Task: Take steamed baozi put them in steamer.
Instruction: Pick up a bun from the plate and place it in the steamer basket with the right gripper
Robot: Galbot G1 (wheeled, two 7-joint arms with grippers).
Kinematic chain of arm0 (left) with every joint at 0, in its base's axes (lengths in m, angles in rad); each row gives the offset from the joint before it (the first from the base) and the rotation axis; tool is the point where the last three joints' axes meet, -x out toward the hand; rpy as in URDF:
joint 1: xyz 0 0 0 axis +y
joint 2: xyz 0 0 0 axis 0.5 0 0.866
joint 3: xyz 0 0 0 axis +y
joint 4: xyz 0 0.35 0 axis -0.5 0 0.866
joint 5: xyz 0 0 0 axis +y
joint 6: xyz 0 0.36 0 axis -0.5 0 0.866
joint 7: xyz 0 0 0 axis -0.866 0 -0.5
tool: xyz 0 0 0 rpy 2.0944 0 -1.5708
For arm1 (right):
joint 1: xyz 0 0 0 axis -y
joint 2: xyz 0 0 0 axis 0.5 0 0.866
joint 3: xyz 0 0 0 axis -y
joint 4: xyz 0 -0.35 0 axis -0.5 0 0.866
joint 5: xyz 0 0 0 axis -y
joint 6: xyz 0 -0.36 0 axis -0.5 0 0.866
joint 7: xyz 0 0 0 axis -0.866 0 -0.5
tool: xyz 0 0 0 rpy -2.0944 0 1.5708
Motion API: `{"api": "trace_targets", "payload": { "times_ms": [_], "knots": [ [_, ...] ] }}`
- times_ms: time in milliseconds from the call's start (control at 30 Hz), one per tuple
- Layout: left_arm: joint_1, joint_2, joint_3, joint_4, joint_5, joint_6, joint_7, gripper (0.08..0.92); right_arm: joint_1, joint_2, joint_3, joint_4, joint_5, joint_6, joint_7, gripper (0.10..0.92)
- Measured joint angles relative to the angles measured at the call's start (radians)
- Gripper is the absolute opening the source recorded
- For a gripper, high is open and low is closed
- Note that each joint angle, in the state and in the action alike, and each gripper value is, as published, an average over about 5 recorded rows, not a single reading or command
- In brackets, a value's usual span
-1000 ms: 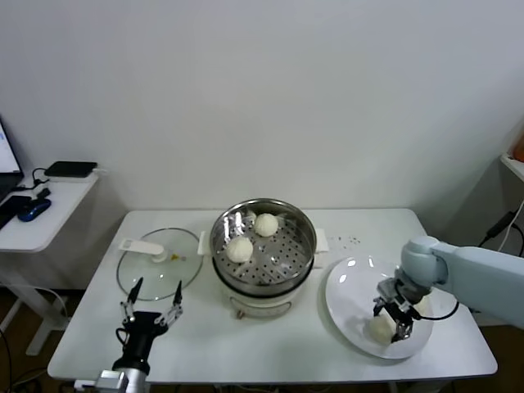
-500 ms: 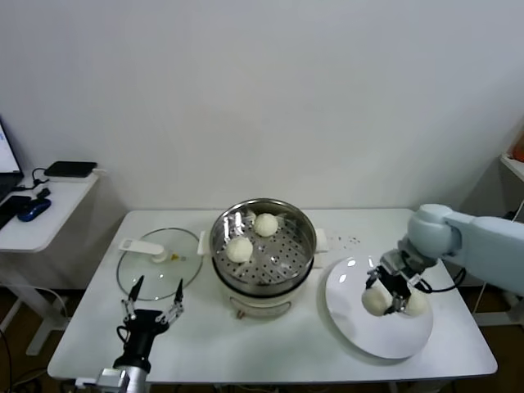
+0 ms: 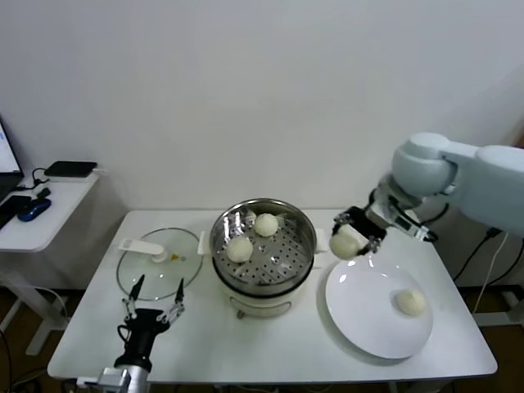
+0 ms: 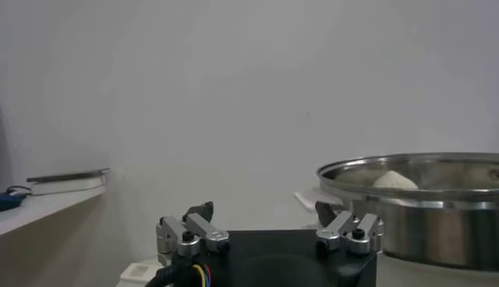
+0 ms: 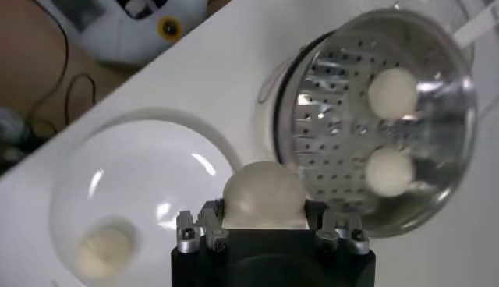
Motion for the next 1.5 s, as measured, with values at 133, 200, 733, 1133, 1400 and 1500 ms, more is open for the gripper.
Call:
{"api": "trace_targets", "payload": {
  "times_ms": [133, 200, 733, 1133, 1400, 1500],
  "knots": [
    [-0.001, 0.000, -0.001, -0.004, 0.002, 0.005, -0.003, 0.823, -0.003, 0.071, 0.042, -0.003, -0.054, 0.042, -0.001, 0.670],
    [-0.001, 0.001, -0.001, -0.005, 0.003, 0.007, -0.005, 0.823, -0.014, 0.110, 0.064, -0.009, -0.088, 0.063, -0.001, 0.670],
    [-0.012, 0.007, -0.003, 0.000, 0.011, 0.021, -0.013, 0.823, -0.197, 0.392, 0.187, -0.110, -0.336, 0.172, -0.002, 0.661],
    [-0.008, 0.007, -0.008, 0.010, 0.009, 0.019, -0.013, 0.823, -0.316, 0.449, 0.203, -0.137, -0.417, 0.198, -0.006, 0.653],
    [-0.007, 0.006, -0.007, 0.015, 0.008, 0.016, -0.014, 0.823, -0.355, 0.447, 0.199, -0.131, -0.440, 0.201, -0.009, 0.655],
    [-0.007, 0.005, -0.007, 0.016, 0.008, 0.016, -0.014, 0.823, -0.366, 0.447, 0.198, -0.131, -0.447, 0.203, -0.010, 0.653]
  ]
}}
